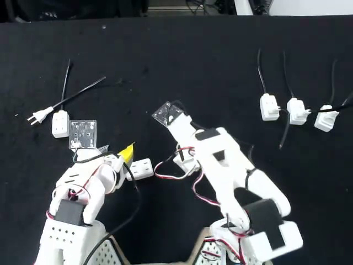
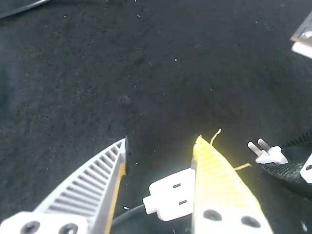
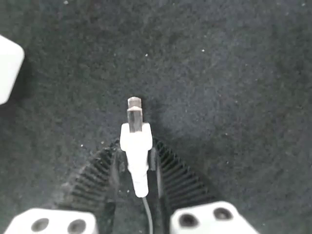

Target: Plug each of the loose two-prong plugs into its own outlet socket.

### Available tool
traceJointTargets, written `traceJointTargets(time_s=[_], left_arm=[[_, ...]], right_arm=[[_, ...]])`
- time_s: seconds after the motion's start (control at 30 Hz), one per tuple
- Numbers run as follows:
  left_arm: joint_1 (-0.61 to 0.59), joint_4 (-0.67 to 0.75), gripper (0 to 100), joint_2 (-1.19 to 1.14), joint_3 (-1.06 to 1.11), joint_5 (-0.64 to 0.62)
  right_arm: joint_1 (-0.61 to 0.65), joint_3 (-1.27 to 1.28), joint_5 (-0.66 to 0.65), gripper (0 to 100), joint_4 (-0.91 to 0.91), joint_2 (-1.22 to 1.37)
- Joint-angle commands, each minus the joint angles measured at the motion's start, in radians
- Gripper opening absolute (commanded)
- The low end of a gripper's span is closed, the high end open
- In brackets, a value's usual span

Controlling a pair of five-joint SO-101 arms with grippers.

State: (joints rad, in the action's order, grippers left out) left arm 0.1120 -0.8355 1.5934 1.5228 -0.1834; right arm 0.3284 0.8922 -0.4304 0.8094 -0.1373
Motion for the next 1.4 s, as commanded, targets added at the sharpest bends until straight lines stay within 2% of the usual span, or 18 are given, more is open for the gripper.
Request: traceJointTargets(time_s=[0.0,0.17,0.33,0.5,0.63,0.73,0.93,1.13,1.37], left_arm=[[0.016,0.017,22,0.006,-0.019,0.006],[0.016,0.017,22,0.006,-0.019,0.006],[0.016,0.017,22,0.006,-0.021,0.006],[0.016,0.049,22,0.006,-0.018,0.002],[0.016,0.048,22,0.006,-0.019,-0.002],[0.025,0.048,22,0.006,-0.019,-0.002],[0.137,0.043,22,0.006,-0.008,0.008],[0.140,0.044,22,0.006,0.002,0.008],[0.140,0.046,22,0.006,0.001,0.008]], right_arm=[[-0.014,-0.044,-0.003,1.2,0.006,0.018],[-0.015,-0.048,-0.006,1.0,0.028,0.007],[0.005,-0.150,-0.008,1.0,0.199,-0.096],[0.183,-0.133,0.040,1.0,0.206,-0.285],[0.325,-0.025,0.106,1.0,0.112,-0.384],[0.382,0.042,0.115,1.0,0.038,-0.424],[0.391,0.074,0.114,1.0,0.005,-0.438],[0.396,0.084,0.109,1.0,0.008,-0.475],[0.390,0.096,0.107,1.0,0.095,-0.631]])
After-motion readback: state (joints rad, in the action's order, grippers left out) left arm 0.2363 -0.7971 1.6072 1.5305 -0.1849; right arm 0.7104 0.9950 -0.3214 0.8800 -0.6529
